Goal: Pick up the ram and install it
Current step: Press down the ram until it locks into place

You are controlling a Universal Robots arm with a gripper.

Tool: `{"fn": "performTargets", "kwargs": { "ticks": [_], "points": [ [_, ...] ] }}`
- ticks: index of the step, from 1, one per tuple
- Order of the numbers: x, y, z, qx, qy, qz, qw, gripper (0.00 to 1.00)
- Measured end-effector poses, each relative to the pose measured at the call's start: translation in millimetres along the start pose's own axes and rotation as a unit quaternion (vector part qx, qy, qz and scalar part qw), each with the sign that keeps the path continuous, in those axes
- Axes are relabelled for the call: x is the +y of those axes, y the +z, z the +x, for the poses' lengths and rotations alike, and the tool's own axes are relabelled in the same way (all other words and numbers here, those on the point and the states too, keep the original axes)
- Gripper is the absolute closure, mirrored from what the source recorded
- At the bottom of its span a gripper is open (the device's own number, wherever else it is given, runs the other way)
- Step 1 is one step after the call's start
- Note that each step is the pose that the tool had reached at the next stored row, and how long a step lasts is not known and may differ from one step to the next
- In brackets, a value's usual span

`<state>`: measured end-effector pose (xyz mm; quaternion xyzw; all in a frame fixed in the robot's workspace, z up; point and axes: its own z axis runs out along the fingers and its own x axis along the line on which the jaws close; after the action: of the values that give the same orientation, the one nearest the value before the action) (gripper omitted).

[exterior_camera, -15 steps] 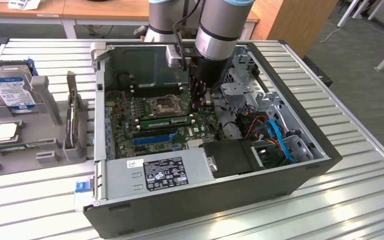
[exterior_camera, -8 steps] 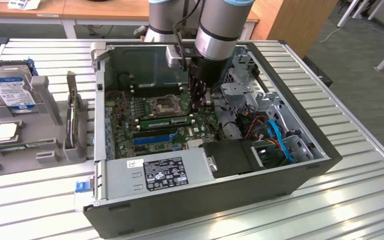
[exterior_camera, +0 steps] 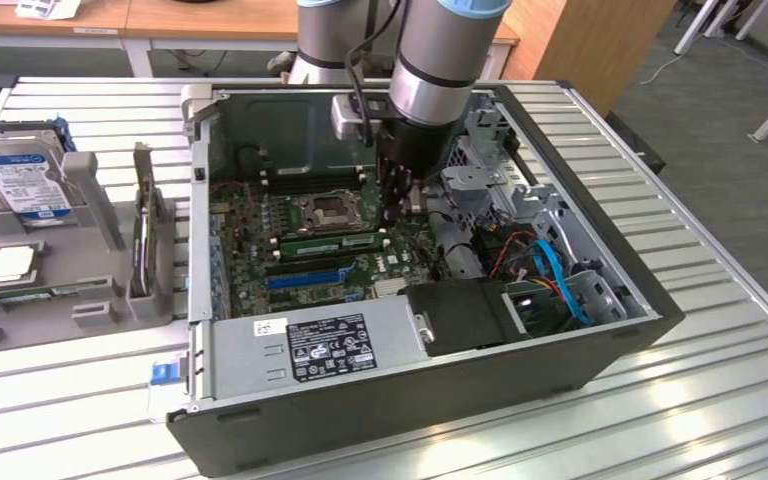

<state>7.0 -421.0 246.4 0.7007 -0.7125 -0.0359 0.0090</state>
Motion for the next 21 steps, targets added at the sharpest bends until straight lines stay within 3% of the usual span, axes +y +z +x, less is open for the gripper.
{"fn": "performTargets", "kwargs": {
  "ticks": [21],
  "points": [
    [1.0, 10.2, -2.8, 0.0, 0.0, 0.0001, 1.0, 0.9]
  ]
}}
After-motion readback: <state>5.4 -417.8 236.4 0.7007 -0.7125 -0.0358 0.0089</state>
